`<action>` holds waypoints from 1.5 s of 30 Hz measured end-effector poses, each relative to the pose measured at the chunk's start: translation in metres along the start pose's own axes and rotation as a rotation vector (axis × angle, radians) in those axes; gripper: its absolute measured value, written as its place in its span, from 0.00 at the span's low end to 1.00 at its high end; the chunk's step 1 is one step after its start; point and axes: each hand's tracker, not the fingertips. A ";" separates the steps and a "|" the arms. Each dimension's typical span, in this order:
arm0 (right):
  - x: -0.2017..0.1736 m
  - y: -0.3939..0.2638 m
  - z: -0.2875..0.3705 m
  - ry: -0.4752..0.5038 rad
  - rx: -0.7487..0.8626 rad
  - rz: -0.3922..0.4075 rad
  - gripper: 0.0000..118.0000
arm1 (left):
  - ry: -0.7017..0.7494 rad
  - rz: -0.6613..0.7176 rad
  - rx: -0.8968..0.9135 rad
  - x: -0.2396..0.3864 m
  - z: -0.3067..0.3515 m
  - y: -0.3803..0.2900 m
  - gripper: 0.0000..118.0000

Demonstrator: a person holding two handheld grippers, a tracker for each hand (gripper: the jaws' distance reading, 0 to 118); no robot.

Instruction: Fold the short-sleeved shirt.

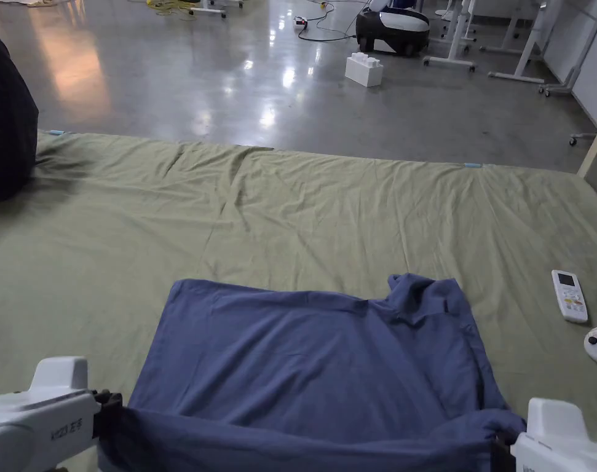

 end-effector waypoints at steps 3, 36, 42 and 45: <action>0.000 0.021 -0.021 0.003 0.010 -0.009 0.09 | 0.011 0.003 0.031 -0.002 -0.017 0.019 0.04; -0.020 0.034 -0.022 -0.007 0.397 0.015 0.66 | 0.020 -0.095 0.202 0.002 -0.075 0.038 0.55; -0.039 0.028 0.020 -0.044 0.626 0.015 0.59 | 0.023 -0.087 0.440 0.029 -0.012 0.016 0.51; -0.045 0.024 0.034 -0.065 0.693 0.014 0.25 | 0.046 -0.109 0.499 0.038 0.007 0.008 0.19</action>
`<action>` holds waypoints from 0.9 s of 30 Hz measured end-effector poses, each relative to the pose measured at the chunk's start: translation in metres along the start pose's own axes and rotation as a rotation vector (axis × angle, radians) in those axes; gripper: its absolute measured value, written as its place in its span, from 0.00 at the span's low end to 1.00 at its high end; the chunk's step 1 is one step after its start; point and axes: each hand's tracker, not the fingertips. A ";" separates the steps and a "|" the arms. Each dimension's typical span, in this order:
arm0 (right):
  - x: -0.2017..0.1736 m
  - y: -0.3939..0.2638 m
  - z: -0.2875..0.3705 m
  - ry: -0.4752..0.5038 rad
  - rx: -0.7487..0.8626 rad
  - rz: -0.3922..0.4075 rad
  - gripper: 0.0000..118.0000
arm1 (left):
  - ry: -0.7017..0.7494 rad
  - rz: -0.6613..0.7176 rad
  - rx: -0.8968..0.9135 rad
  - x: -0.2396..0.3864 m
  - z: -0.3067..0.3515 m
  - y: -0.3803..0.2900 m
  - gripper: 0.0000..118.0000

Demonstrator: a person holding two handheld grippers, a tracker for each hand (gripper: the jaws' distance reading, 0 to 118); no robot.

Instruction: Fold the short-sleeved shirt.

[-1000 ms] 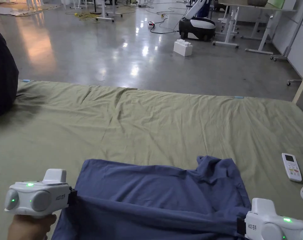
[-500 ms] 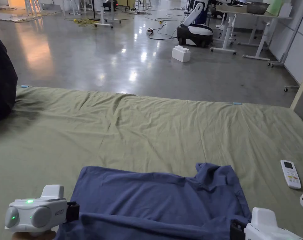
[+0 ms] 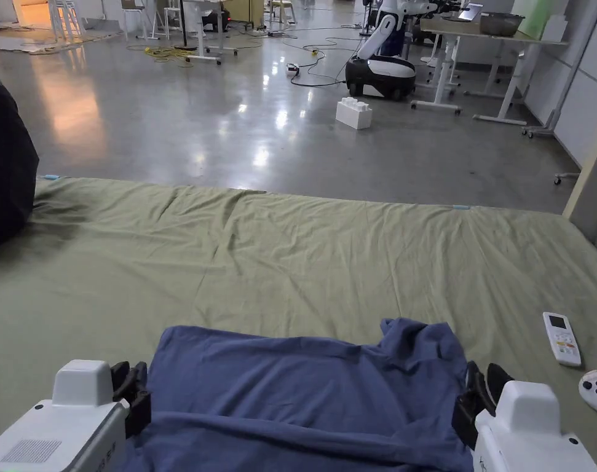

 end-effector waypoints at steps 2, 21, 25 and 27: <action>-0.001 0.004 0.009 0.002 0.032 0.004 0.15 | -0.009 -0.015 0.031 0.010 0.016 0.004 0.13; 0.002 -0.003 0.026 0.018 0.034 0.011 0.01 | -0.016 0.138 -0.352 -0.039 -0.009 -0.026 0.01; 0.006 -0.008 0.026 0.014 0.010 0.009 0.01 | -0.022 0.184 -0.497 -0.047 -0.034 -0.037 0.01; 0.009 -0.012 0.025 0.010 -0.011 0.006 0.01 | -0.017 0.191 -0.532 -0.059 -0.056 -0.050 0.01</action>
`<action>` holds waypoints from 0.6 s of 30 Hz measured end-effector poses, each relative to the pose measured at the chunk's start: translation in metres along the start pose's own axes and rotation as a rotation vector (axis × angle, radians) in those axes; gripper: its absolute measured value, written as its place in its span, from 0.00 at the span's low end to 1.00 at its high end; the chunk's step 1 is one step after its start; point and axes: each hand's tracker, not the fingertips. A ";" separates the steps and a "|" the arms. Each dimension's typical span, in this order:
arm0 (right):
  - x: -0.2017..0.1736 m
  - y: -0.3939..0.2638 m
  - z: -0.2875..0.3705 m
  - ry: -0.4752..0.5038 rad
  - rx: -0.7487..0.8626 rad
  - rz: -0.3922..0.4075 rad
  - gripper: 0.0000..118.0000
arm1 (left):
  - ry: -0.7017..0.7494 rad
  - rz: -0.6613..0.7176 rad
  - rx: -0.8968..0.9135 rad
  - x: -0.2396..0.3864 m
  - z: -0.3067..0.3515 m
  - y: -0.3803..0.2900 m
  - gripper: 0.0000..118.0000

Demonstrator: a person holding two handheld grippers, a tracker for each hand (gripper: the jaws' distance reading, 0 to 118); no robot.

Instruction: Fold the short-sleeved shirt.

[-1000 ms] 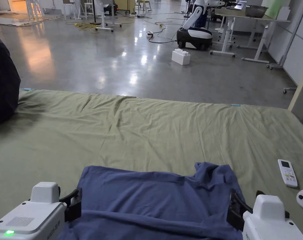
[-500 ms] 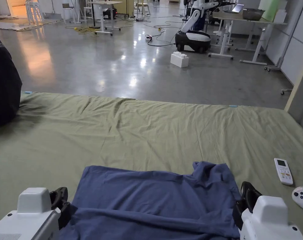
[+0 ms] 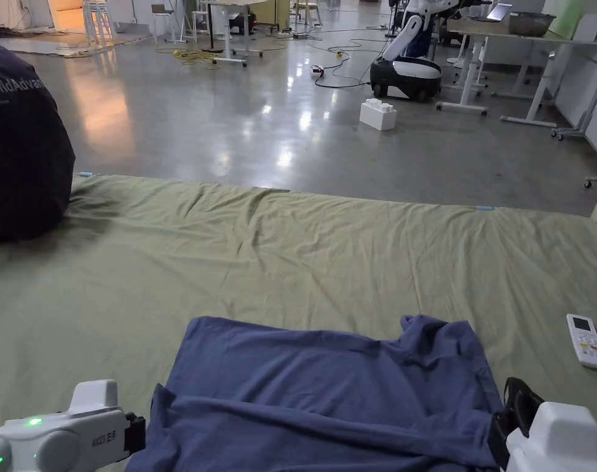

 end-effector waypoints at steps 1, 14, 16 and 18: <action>0.002 -0.001 0.000 -0.001 -0.003 0.001 0.01 | -0.001 -0.015 -0.039 -0.001 -0.007 0.001 0.01; 0.036 -0.031 -0.001 -0.069 -0.159 -0.025 0.01 | 0.144 -0.181 -0.213 0.049 -0.018 -0.025 0.51; 0.045 -0.039 -0.005 -0.069 -0.231 -0.054 0.01 | 0.129 -0.188 -0.210 0.056 -0.012 -0.027 0.34; 0.055 -0.050 -0.013 -0.055 -0.333 -0.084 0.01 | 0.099 -0.198 -0.207 0.060 -0.006 -0.028 0.09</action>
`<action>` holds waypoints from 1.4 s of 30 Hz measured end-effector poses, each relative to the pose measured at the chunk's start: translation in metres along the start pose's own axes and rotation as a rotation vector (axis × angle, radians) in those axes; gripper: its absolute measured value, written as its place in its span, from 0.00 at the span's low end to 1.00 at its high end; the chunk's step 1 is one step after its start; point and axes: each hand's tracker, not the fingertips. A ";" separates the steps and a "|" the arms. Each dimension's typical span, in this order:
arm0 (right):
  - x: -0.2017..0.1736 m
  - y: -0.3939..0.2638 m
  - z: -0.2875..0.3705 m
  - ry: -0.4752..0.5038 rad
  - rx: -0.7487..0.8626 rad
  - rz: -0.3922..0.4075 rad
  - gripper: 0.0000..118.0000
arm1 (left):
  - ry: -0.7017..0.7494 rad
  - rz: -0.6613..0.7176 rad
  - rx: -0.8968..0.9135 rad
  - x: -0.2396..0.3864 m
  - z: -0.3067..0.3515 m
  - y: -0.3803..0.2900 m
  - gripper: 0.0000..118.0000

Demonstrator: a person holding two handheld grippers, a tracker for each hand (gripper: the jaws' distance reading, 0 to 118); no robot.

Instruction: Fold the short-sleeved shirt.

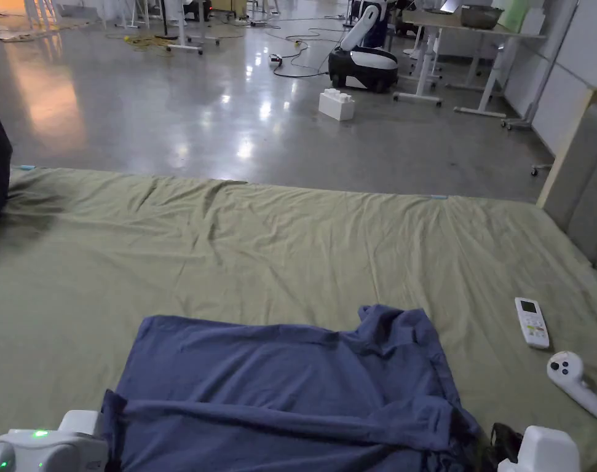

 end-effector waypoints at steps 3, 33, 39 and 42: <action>0.010 -0.012 -0.019 0.025 -0.144 -0.002 0.01 | 0.001 -0.006 -0.002 -0.005 0.004 0.006 0.08; -0.041 -0.030 -0.095 0.133 -0.496 0.113 0.13 | -0.038 0.029 0.050 -0.026 0.002 0.010 0.07; -0.033 -0.013 -0.076 0.152 -0.427 0.087 0.11 | -0.074 0.038 0.124 -0.035 0.021 0.017 0.06; -0.030 0.004 -0.063 0.168 -0.394 0.093 0.11 | -0.112 0.052 0.165 -0.041 0.038 0.024 0.06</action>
